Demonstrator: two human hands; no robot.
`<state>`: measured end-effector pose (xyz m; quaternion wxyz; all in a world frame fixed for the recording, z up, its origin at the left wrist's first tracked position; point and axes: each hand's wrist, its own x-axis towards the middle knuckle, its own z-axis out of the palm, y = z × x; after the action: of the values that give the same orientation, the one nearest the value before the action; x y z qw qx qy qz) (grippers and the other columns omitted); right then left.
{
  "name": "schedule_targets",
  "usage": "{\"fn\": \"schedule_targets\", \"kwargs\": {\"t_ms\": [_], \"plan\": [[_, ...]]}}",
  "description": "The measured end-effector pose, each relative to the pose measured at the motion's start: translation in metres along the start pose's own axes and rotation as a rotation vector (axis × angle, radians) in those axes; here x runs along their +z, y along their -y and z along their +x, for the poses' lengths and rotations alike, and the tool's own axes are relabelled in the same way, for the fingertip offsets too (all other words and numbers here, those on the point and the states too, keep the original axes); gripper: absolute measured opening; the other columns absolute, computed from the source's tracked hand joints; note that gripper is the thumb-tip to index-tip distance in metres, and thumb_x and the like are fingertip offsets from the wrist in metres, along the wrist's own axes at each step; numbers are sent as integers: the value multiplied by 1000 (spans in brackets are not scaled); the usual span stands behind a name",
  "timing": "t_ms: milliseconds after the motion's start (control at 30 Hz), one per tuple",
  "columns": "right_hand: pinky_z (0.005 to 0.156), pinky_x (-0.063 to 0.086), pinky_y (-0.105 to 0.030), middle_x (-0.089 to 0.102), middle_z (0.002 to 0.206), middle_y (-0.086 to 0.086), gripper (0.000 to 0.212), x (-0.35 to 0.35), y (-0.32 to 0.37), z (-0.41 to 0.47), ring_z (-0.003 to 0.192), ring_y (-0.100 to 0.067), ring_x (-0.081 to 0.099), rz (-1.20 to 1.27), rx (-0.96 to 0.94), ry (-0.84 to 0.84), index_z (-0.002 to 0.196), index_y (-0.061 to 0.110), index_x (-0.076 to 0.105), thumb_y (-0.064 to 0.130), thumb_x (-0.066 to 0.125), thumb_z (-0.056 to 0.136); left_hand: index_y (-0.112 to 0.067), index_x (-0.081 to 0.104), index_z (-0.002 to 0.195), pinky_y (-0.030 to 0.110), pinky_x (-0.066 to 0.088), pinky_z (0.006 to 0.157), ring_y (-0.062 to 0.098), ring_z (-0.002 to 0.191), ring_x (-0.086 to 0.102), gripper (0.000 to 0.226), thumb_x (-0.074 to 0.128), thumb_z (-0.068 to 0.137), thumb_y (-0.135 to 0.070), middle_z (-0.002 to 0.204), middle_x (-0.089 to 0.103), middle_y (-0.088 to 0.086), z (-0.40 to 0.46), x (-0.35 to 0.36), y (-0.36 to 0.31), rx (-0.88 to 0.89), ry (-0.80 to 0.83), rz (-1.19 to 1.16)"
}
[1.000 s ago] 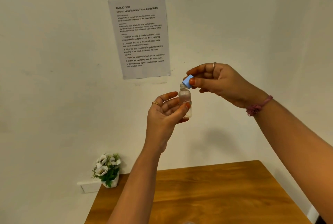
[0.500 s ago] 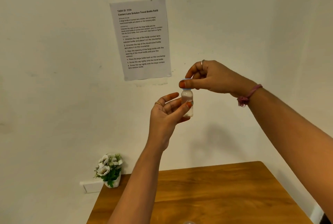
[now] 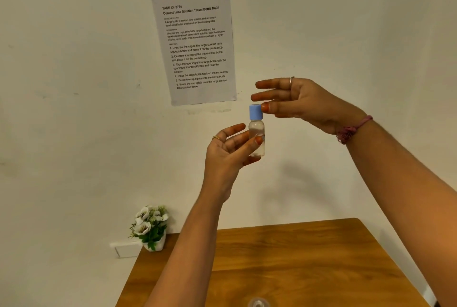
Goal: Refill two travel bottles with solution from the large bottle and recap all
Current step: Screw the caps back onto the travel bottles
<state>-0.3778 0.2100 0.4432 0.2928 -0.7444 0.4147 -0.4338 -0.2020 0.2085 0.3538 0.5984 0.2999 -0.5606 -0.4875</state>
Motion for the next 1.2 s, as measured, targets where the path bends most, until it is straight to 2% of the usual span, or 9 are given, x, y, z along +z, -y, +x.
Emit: {"fn": "schedule_targets", "kwargs": {"t_ms": [67,167,300,400,467,633,867,1033,1200], "plan": [[90,49,-27,71,98,3,46,7,-6,2,96,-9,66,3,-15,-10,121,19,57,19,70,77,-17,53,118,32,59,69,17,91,72,44,72,78,-10,102,73,2,0,-1,1,-4,12,-4],[82,50,-27,64,79,6,50,17,-11,4,78,-8,62,0,2,-81,112,22,58,30,76,66,-17,53,118,31,59,69,16,91,71,45,72,78,-10,103,72,2,-1,-1,3,-2,7,-3],[93,48,-34,67,111,6,58,19,-20,-1,105,-11,63,128,50,-10,122,27,54,33,71,67,-17,53,118,30,59,69,17,92,71,43,71,79,-10,103,72,1,-1,-2,5,-4,7,-1],[96,49,-40,68,107,1,42,29,-26,0,104,-18,64,189,26,-51,113,26,60,22,72,72,-17,54,118,30,59,69,16,91,72,44,71,79,-10,102,73,0,0,-2,6,1,13,3],[97,48,-45,66,103,-1,46,34,-26,1,105,-24,63,216,29,-77,109,27,59,27,72,65,-16,53,120,30,59,69,16,91,71,45,72,79,-11,102,72,-1,-1,-2,6,1,13,9],[97,46,-43,65,120,2,51,27,-32,-1,113,-17,60,407,38,18,126,24,53,29,63,76,-17,54,118,31,59,70,17,92,71,43,72,79,-11,105,72,3,-2,-4,5,4,3,3],[94,50,-42,66,96,1,54,39,-34,5,100,-18,65,431,30,-103,119,24,55,24,69,67,-16,54,119,31,59,70,16,92,71,44,72,79,-12,103,72,0,-2,-4,6,0,-5,8],[92,51,-37,66,116,-2,54,35,-39,-1,109,-18,63,501,52,-24,129,23,52,29,62,76,-16,54,121,32,60,72,17,92,71,45,72,79,-12,107,72,4,-1,-6,7,-1,-12,14],[101,43,-47,63,93,1,50,40,-36,4,101,-17,62,475,37,-100,115,25,59,24,71,66,-15,55,120,32,60,72,17,93,71,44,71,79,-12,106,72,2,-1,-8,9,9,-21,9]]}}
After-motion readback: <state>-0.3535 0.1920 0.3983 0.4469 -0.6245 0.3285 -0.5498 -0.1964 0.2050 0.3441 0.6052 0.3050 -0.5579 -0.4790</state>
